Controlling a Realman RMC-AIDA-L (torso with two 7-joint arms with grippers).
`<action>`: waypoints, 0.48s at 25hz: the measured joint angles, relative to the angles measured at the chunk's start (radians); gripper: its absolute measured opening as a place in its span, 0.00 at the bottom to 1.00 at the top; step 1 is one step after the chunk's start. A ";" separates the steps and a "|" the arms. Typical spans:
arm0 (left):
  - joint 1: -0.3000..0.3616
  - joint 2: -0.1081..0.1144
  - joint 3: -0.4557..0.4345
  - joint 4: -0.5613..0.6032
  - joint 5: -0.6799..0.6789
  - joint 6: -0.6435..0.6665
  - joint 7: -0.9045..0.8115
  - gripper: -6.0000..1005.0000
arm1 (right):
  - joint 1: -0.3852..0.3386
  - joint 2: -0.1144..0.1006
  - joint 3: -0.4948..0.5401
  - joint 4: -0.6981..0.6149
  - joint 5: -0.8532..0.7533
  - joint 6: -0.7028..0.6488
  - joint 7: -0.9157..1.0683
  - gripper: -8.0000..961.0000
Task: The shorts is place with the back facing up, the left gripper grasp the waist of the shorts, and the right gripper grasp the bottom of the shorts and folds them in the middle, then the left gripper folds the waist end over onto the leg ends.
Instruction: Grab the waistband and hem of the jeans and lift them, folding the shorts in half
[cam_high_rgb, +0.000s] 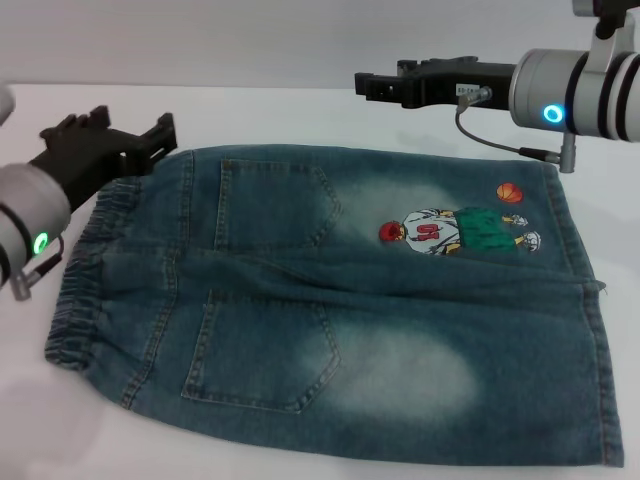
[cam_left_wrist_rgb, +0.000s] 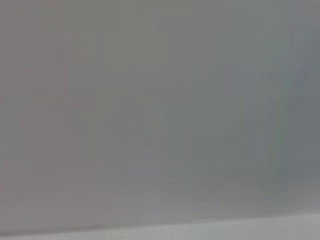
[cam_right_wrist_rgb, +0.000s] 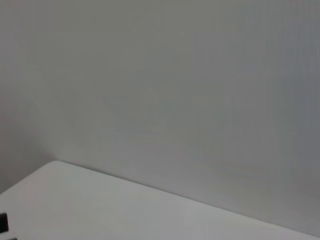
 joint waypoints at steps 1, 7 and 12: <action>-0.014 -0.002 -0.025 -0.040 0.000 -0.110 0.006 0.77 | 0.000 0.000 -0.005 0.001 -0.001 0.009 0.000 0.72; -0.017 -0.055 -0.090 -0.181 0.001 -0.413 0.129 0.77 | -0.011 0.001 -0.050 -0.056 -0.001 0.158 -0.130 0.72; -0.014 -0.059 -0.092 -0.206 -0.005 -0.458 0.144 0.77 | -0.001 0.002 -0.147 -0.136 0.026 0.455 -0.246 0.71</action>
